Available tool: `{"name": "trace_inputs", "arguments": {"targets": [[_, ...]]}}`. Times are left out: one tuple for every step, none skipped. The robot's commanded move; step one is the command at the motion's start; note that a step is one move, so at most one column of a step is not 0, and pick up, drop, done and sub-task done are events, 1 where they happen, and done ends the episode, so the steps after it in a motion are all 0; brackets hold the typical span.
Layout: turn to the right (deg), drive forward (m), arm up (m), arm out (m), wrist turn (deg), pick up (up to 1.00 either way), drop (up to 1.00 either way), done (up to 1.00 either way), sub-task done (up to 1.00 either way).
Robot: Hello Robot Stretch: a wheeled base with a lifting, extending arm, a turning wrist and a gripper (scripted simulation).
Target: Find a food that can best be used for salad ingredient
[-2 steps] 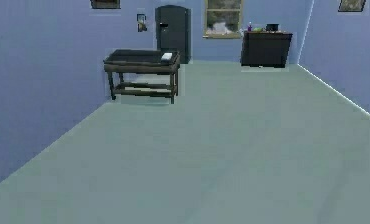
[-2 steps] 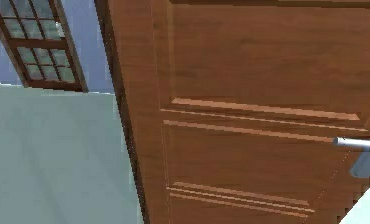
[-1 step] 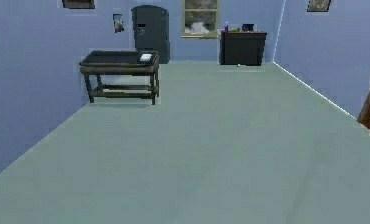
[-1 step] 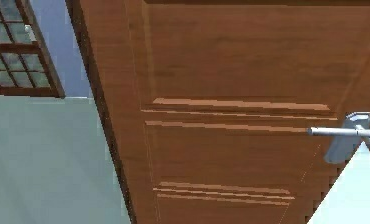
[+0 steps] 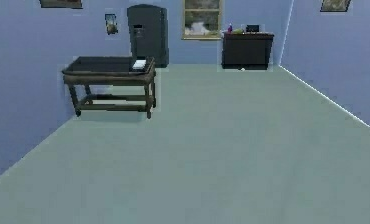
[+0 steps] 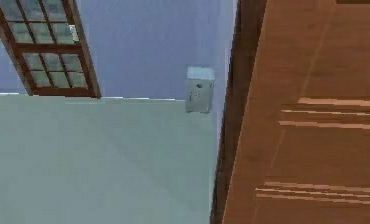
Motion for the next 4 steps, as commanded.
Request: {"name": "trace_inputs", "arguments": {"targets": [[6.0, 0.00, 0.00, 0.00, 0.0, 0.00, 0.00, 0.00, 0.00], [0.0, 1.00, 0.00, 0.00, 0.0, 0.00, 0.00, 0.00, 0.00], [0.0, 1.00, 0.00, 0.00, 0.0, 0.00, 0.00, 0.00, 0.00], [0.0, 1.00, 0.00, 0.00, 0.0, 0.00, 0.00, 0.00, 0.00]]}}
